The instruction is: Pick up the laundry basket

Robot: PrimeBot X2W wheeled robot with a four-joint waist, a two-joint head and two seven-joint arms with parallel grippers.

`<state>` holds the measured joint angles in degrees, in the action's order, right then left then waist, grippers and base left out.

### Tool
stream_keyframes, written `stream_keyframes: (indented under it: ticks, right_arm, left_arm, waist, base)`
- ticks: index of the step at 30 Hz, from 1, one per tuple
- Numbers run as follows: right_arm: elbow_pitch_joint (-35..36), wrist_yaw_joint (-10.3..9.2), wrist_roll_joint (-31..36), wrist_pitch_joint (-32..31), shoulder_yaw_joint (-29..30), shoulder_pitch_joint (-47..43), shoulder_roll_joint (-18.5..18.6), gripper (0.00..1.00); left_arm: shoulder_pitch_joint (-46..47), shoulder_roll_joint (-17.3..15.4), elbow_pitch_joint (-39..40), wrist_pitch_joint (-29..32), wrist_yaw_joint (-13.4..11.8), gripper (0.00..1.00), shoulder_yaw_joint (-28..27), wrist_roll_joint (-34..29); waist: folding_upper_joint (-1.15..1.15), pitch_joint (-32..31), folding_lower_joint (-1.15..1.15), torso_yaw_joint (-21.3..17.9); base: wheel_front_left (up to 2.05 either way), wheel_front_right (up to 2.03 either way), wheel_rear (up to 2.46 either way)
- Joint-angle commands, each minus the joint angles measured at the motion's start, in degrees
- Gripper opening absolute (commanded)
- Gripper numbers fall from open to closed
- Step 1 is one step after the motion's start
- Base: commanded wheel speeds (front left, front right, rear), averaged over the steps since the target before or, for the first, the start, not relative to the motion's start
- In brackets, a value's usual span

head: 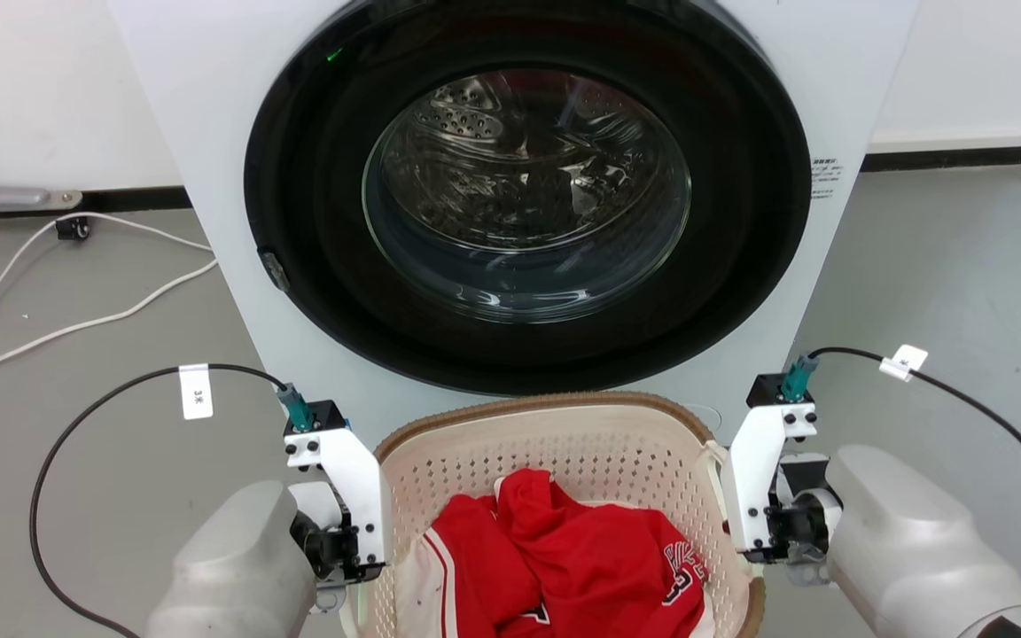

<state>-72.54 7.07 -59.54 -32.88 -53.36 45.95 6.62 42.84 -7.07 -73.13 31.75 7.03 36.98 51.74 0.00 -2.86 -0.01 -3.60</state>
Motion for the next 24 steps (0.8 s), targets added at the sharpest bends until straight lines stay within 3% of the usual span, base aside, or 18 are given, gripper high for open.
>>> stream_keyframes:
  ticks: [1,24]
  right_arm:
    - [0.4,0.76,-0.6,-0.1,0.0,-0.9,-1.6,0.00]
    - [-0.8,0.76,-1.9,0.1,0.4,-2.2,-2.3,0.00]
  left_arm:
    - [-0.5,1.5,0.6,-0.3,0.8,0.00,0.2,0.4]
    - [-1.2,2.0,0.1,-1.8,0.8,0.00,1.9,1.7]
  waist:
    - [0.00,-0.2,0.01,0.0]
    - [0.00,-1.1,0.01,0.4]
  base:
    - [0.00,0.00,0.00]
    - [0.00,0.00,0.00]
